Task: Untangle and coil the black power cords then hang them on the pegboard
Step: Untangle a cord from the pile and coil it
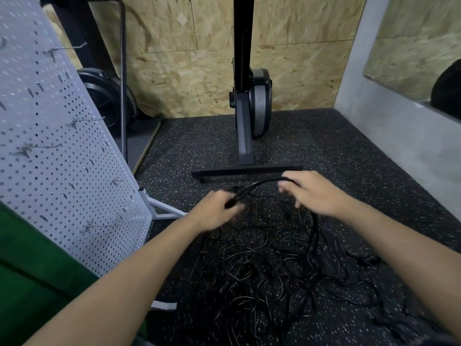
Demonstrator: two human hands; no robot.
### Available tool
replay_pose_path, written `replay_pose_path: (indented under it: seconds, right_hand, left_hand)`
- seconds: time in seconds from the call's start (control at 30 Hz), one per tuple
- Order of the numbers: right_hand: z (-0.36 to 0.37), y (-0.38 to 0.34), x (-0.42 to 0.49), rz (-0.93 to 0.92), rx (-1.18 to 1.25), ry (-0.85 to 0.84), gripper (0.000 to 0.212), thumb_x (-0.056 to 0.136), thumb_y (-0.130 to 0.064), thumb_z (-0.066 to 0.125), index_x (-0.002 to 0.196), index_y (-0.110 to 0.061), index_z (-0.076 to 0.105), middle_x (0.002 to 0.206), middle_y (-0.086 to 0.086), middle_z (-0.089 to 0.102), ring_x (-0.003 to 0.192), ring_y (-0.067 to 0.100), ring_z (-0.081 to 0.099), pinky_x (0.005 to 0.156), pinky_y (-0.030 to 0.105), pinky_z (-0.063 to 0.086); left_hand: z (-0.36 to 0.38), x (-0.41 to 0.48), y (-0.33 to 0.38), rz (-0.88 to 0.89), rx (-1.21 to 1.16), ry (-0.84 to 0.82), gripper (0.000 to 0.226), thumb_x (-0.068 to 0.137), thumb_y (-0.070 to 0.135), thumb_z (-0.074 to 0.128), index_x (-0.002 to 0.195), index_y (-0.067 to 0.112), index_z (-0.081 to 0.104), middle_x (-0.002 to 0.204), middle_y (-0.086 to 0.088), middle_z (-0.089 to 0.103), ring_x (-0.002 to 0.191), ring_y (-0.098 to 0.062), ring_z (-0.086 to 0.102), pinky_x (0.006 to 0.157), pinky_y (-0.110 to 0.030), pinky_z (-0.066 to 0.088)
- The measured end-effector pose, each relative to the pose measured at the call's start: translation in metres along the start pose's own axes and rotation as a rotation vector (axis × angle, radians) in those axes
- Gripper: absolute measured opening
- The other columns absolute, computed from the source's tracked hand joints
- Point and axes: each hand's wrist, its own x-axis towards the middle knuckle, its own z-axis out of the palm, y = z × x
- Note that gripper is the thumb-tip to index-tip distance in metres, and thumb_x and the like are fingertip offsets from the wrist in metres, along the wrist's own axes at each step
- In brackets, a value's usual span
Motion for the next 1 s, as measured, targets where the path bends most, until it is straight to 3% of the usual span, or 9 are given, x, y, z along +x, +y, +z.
replay_pose_path:
  seconds: [0.13,0.23,0.3,0.37,0.43,0.6,0.73,0.93,1.0]
  right_hand:
    - [-0.001,0.007,-0.008,0.081,-0.049,-0.166,0.008,0.104,-0.034,0.061,0.109,-0.029,0.063,0.1,-0.006,0.07,0.068,0.004,0.056,0.064,0.024,0.045]
    - [0.02,-0.006,-0.009,-0.007,-0.023,-0.196,0.055,0.094,-0.041,0.074,0.143,-0.038,0.049,0.121,-0.021,0.06,0.077,-0.014,0.055,0.084,0.021,0.045]
    - [0.028,-0.017,-0.005,-0.08,-0.015,-0.229,0.015,0.101,-0.033,0.068,0.114,-0.035,0.062,0.1,-0.017,0.068,0.07,-0.005,0.06,0.075,0.028,0.048]
    - [0.027,-0.017,-0.001,-0.068,-0.033,-0.261,0.018,0.106,-0.027,0.057,0.089,-0.028,0.064,0.079,-0.006,0.069,0.069,0.016,0.065,0.071,0.046,0.054]
    - [0.014,-0.015,-0.001,-0.039,-0.029,-0.218,0.022,0.108,-0.025,0.052,0.091,-0.027,0.066,0.075,-0.002,0.066,0.07,0.028,0.066,0.073,0.052,0.055]
    - [-0.001,0.01,-0.003,0.034,-0.104,-0.189,0.015,0.108,-0.027,0.054,0.098,-0.025,0.065,0.085,-0.005,0.07,0.07,0.016,0.064,0.064,0.029,0.049]
    - [0.025,0.006,-0.005,0.017,-0.004,-0.238,0.021,0.099,-0.038,0.069,0.117,-0.032,0.06,0.1,-0.013,0.073,0.09,0.001,0.068,0.082,0.026,0.053]
    - [0.012,-0.002,0.0,0.023,0.086,-0.122,0.026,0.111,-0.025,0.046,0.09,-0.025,0.062,0.069,0.001,0.058,0.059,0.017,0.05,0.064,0.051,0.052]
    - [0.004,0.008,-0.002,0.05,0.024,-0.11,0.022,0.11,-0.025,0.049,0.093,-0.024,0.062,0.075,0.004,0.064,0.055,0.015,0.048,0.053,0.039,0.043]
  left_hand:
    - [0.009,-0.009,-0.022,-0.126,0.094,-0.097,0.042,0.108,0.045,0.051,0.075,0.02,0.055,0.066,0.0,0.059,0.058,-0.018,0.053,0.058,-0.032,0.038]
    - [0.013,0.002,0.011,0.025,0.169,-0.048,0.033,0.109,0.04,0.051,0.089,0.016,0.062,0.07,0.002,0.057,0.06,-0.018,0.051,0.06,-0.033,0.038]
    - [0.015,0.008,0.03,0.144,0.248,-0.02,0.028,0.107,0.037,0.057,0.101,0.013,0.07,0.078,-0.002,0.064,0.067,-0.019,0.055,0.063,-0.034,0.042]
    - [0.015,0.009,0.031,0.162,0.206,-0.009,0.026,0.105,0.038,0.06,0.102,0.016,0.072,0.078,0.001,0.067,0.064,-0.015,0.056,0.058,-0.031,0.043]
    - [0.011,0.008,0.012,0.059,0.136,-0.059,0.02,0.106,0.037,0.059,0.098,0.022,0.071,0.075,0.003,0.065,0.057,-0.01,0.053,0.05,-0.023,0.037]
    - [0.004,-0.004,-0.032,-0.179,0.058,-0.072,0.04,0.11,0.039,0.05,0.081,0.017,0.067,0.067,0.004,0.065,0.053,-0.005,0.054,0.054,-0.026,0.037]
    - [0.006,0.001,0.01,0.011,0.033,0.049,0.034,0.11,0.03,0.051,0.076,0.025,0.054,0.065,0.006,0.061,0.055,-0.008,0.052,0.054,-0.021,0.036]
    - [0.004,-0.001,0.007,0.074,0.079,0.031,0.024,0.105,0.036,0.061,0.107,0.015,0.072,0.086,0.002,0.07,0.068,-0.009,0.054,0.062,-0.029,0.045]
    - [0.001,-0.007,-0.016,-0.016,0.117,-0.039,0.027,0.105,0.04,0.06,0.102,0.016,0.071,0.089,-0.002,0.072,0.074,-0.017,0.06,0.067,-0.034,0.047]
